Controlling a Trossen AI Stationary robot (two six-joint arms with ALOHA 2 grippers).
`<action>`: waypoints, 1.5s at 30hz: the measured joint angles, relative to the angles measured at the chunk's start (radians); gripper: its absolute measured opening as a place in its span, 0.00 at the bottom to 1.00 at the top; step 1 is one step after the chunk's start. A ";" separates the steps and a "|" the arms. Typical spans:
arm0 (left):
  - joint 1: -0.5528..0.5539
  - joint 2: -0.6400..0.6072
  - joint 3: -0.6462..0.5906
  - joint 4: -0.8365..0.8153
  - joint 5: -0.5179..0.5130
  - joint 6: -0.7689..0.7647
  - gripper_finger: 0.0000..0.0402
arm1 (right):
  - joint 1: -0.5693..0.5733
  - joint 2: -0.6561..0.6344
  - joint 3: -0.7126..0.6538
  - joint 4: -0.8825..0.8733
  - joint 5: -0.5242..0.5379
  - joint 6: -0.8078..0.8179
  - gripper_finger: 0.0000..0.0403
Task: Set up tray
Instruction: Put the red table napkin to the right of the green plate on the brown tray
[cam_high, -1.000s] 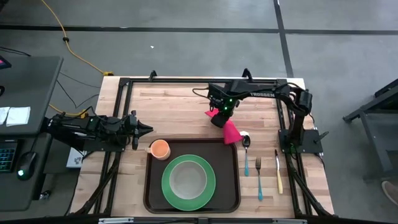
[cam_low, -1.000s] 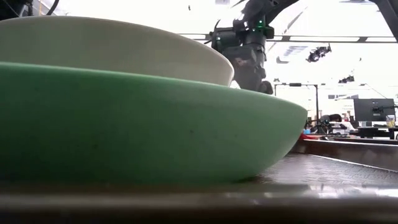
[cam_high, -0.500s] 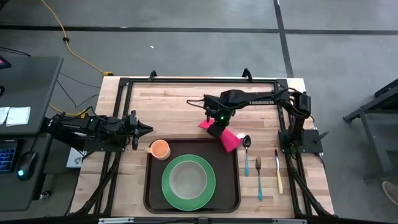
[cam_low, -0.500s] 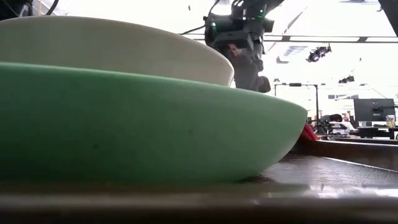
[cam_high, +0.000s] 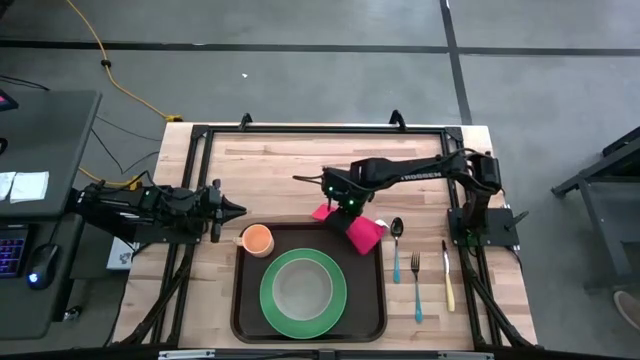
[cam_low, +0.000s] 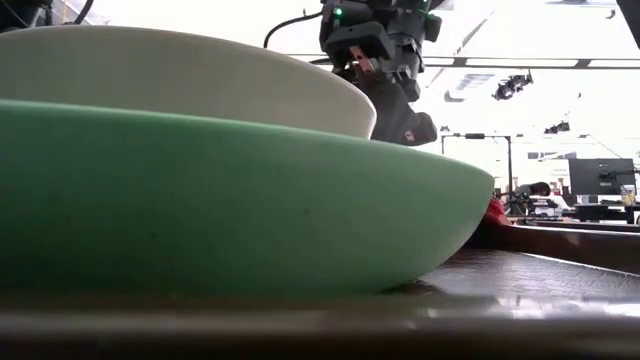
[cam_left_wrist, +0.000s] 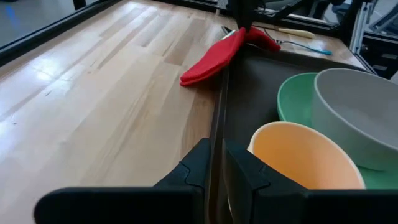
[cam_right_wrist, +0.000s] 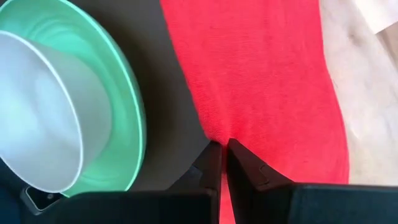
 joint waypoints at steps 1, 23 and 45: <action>0.000 0.000 0.000 0.000 0.002 0.000 0.18 | 0.004 0.000 0.000 0.001 0.005 0.008 0.00; 0.000 0.000 0.000 0.000 0.025 0.000 0.18 | 0.054 0.000 0.000 -0.081 0.028 0.103 0.00; 0.000 0.000 0.000 0.000 0.053 0.000 0.18 | 0.196 0.000 0.000 -0.053 0.039 0.385 0.00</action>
